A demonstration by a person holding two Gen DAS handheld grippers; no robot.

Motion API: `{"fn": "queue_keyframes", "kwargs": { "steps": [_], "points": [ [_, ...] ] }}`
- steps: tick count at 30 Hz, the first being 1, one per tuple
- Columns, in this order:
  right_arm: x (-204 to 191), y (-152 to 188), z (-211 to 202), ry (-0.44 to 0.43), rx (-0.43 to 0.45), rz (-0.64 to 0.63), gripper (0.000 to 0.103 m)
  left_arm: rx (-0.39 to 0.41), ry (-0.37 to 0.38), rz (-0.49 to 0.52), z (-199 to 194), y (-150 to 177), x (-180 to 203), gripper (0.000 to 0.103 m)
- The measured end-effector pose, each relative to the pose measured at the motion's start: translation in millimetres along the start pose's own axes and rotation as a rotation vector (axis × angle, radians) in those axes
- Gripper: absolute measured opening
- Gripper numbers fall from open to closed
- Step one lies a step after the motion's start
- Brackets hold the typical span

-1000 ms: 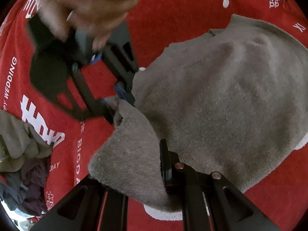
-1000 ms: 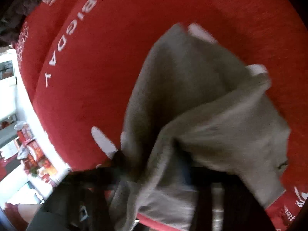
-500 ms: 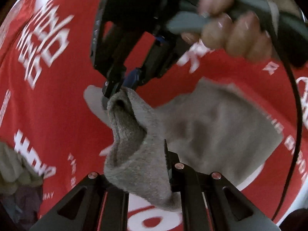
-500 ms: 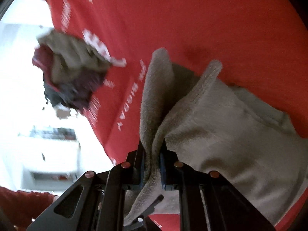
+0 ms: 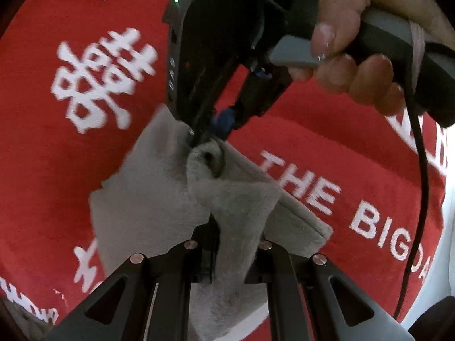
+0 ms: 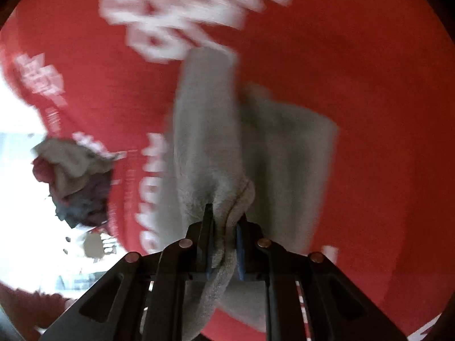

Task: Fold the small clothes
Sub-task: 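Lift and fold the sweater over again with both grippers, then open the left gripper and withdraw it from the folded sweater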

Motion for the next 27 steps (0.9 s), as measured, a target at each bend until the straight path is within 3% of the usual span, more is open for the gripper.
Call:
{"fn": "queue_keyframes", "kwargs": {
  "steps": [3, 4, 6, 7, 8, 10, 11, 15, 18, 20, 22, 27],
  "points": [
    [20, 6, 15, -0.025, 0.008, 0.057, 0.016, -0.019, -0.004, -0.005, 3, 5, 2, 0.012],
    [22, 6, 15, -0.045, 0.024, 0.071, 0.016, -0.027, -0.002, -0.008, 2, 5, 1, 0.016],
    [25, 6, 12, -0.047, 0.036, 0.087, 0.017, -0.051, 0.031, -0.040, -7, 8, -2, 0.055],
    [25, 6, 8, -0.043, 0.040, 0.103, 0.023, -0.033, 0.045, -0.070, -18, 6, -9, 0.076],
    [27, 7, 5, -0.032, 0.042, 0.115, 0.027, -0.010, 0.053, -0.092, -27, 12, -15, 0.078],
    [33, 10, -8, 0.008, 0.053, 0.145, 0.055, 0.006, 0.093, -0.115, -47, 16, -21, 0.078],
    [34, 13, -16, 0.018, 0.066, 0.154, 0.059, 0.004, 0.105, -0.134, -57, 21, -28, 0.078],
    [22, 37, -39, -0.045, 0.082, 0.155, 0.060, -0.047, 0.099, -0.309, -63, 42, -80, 0.078],
    [8, 61, -28, -0.110, 0.004, 0.159, 0.060, -0.137, 0.068, -0.471, -38, 62, -123, 0.078],
    [1, 74, -12, -0.081, -0.066, 0.131, 0.056, -0.179, 0.024, -0.544, -23, 72, -149, 0.078],
    [-6, 89, 5, -0.005, -0.146, 0.053, 0.006, -0.187, 0.014, -0.588, -16, 75, -162, 0.078],
    [0, 105, -8, 0.122, -0.139, -0.037, 0.005, -0.267, 0.109, -0.635, 17, 87, -151, 0.078]
  ]
}}
Point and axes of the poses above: each gripper's, at about its wrist camera, not at the fingertips, and z roughly the way its jaws point, x to its right, y to its underside, the point moved 9 cm from there along z, roughly the way its jaws point
